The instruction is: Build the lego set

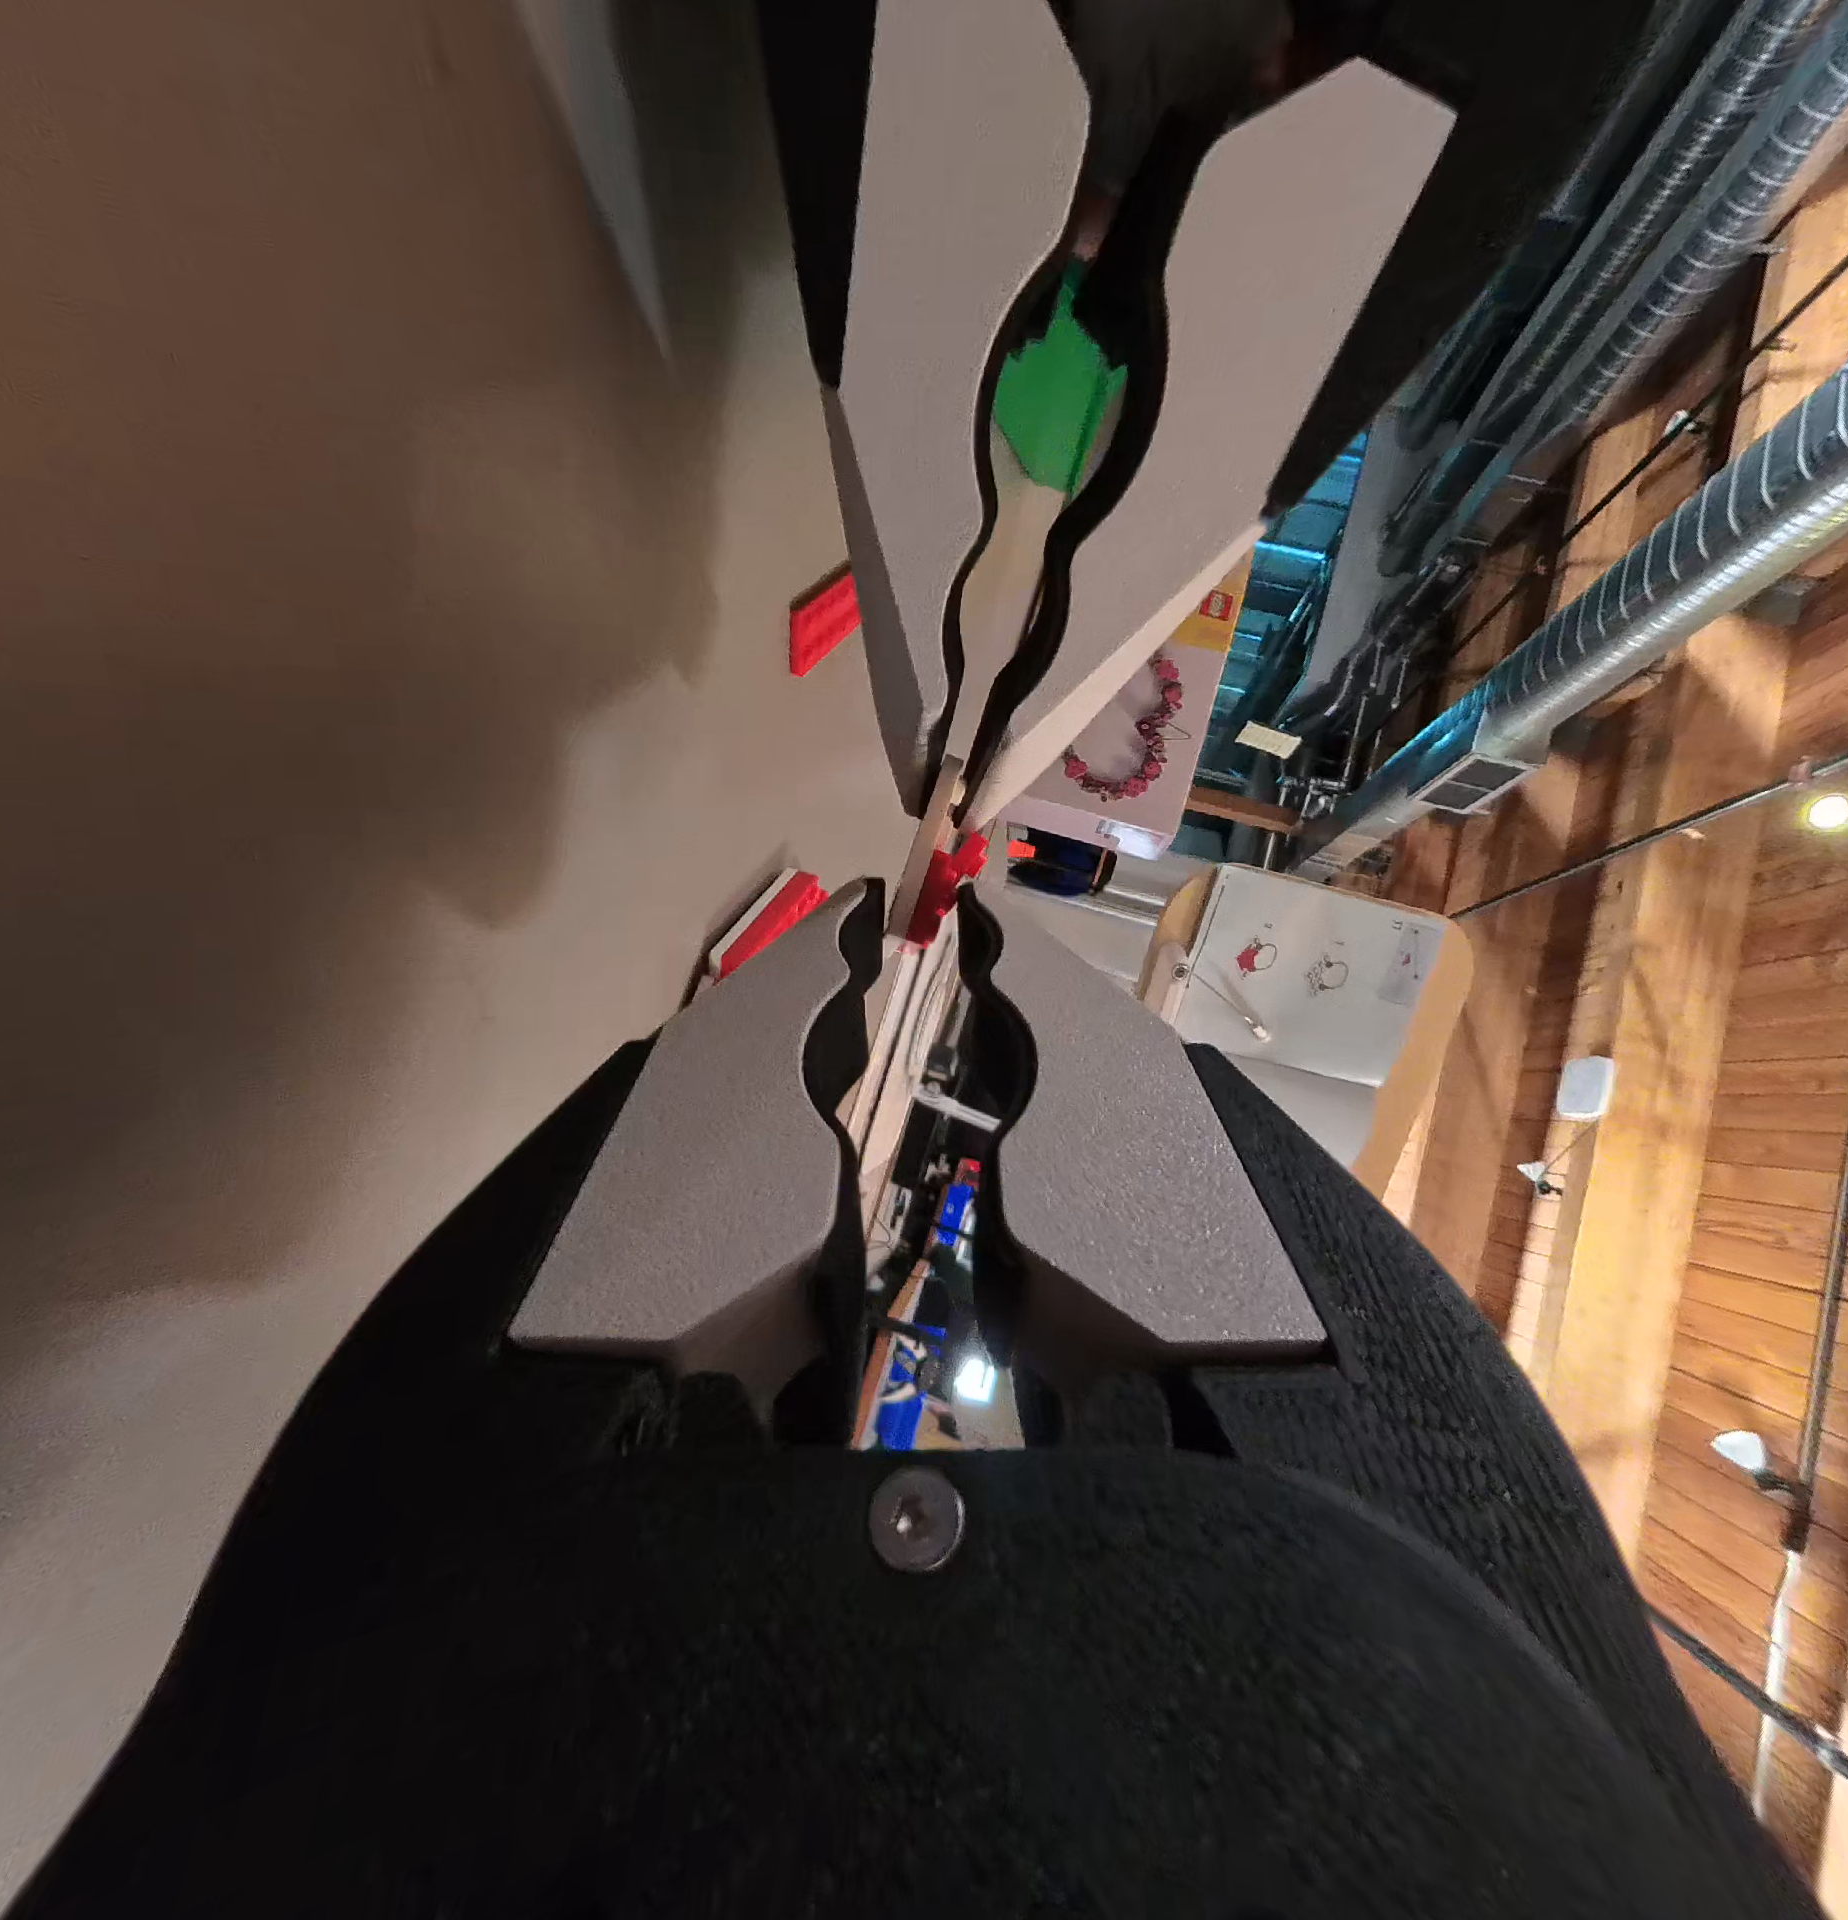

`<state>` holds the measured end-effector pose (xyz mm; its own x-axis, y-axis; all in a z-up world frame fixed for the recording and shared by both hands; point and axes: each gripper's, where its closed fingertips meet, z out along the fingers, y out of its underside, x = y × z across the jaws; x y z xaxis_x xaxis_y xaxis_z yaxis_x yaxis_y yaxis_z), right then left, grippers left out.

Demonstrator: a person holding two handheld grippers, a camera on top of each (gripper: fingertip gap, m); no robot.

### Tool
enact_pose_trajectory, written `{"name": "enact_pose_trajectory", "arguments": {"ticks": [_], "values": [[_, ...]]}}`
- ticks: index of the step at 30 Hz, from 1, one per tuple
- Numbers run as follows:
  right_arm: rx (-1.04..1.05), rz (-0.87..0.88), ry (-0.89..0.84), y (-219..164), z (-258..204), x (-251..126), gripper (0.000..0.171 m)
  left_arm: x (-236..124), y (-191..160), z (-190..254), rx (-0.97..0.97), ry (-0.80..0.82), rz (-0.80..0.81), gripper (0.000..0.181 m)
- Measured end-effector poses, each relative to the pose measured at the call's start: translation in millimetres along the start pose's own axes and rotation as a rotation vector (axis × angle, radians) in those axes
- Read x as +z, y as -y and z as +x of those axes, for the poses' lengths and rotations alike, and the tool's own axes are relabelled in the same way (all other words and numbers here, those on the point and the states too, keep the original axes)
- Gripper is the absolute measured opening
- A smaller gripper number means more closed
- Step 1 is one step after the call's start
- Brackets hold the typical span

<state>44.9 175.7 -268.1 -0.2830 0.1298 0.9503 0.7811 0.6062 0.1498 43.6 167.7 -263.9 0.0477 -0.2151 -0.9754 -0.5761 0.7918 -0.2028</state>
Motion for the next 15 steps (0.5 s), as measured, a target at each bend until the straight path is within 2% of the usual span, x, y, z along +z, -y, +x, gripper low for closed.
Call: {"name": "enact_pose_trajectory", "arguments": {"ticks": [8, 14, 15], "values": [[-0.016, -0.01, 0.036, -3.2, -0.4, 0.5, 0.009, 3.4, -0.1, 6.9, -0.032, -0.04, -0.007, 0.005], [0.06, 0.002, 0.039, -6.2, -3.7, 0.5, 0.008, 6.8, -0.4, 7.9, -0.064, -0.032, -0.022, 0.005], [0.075, 0.01, 0.05, -5.5, -5.0, 0.1, 0.007, 7.9, -0.4, 3.0, -0.073, 0.004, -0.023, 0.018]]}}
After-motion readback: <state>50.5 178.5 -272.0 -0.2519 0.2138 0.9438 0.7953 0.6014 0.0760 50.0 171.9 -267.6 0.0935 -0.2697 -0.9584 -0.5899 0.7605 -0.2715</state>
